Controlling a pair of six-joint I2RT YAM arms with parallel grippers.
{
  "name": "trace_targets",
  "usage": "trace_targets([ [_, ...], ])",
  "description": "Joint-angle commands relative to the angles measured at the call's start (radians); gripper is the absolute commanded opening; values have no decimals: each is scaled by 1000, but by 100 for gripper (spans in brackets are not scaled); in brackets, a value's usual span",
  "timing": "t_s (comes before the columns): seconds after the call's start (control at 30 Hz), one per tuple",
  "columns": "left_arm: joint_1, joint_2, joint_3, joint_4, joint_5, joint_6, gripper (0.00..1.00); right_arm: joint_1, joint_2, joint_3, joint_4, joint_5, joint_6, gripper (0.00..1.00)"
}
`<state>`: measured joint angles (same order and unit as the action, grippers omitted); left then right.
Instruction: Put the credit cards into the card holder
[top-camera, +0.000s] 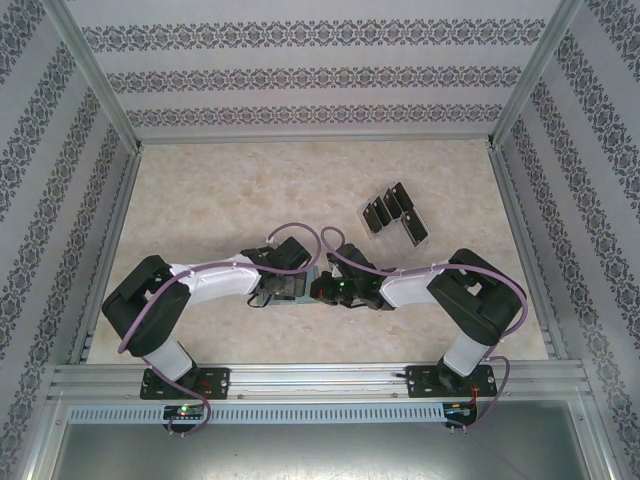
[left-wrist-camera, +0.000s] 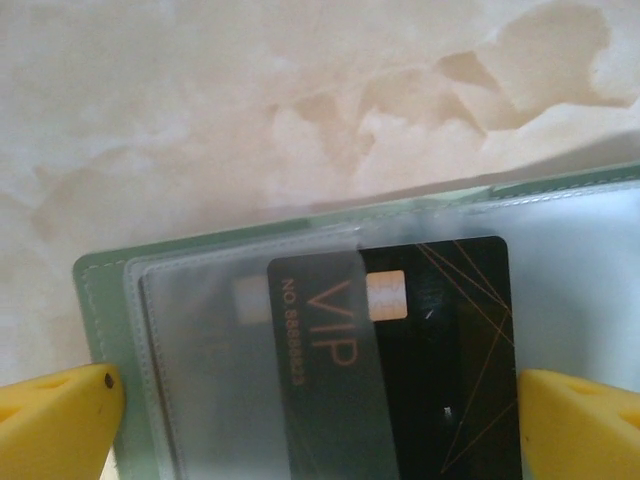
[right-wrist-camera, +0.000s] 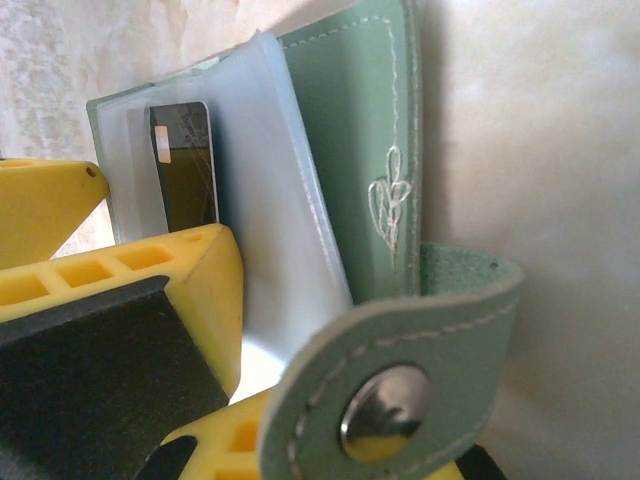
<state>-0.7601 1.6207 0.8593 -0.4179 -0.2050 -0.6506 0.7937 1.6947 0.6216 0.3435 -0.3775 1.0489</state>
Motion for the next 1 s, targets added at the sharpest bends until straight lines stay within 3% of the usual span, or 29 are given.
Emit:
trace_targets([
  [0.0,-1,-42,-37,-51,-57,-22,100,-8,32,-14,-37,52,9,0],
  [0.97,57,-144,-62,-89,-104,-22,100,-12,18,9,-28,25,-8,0],
])
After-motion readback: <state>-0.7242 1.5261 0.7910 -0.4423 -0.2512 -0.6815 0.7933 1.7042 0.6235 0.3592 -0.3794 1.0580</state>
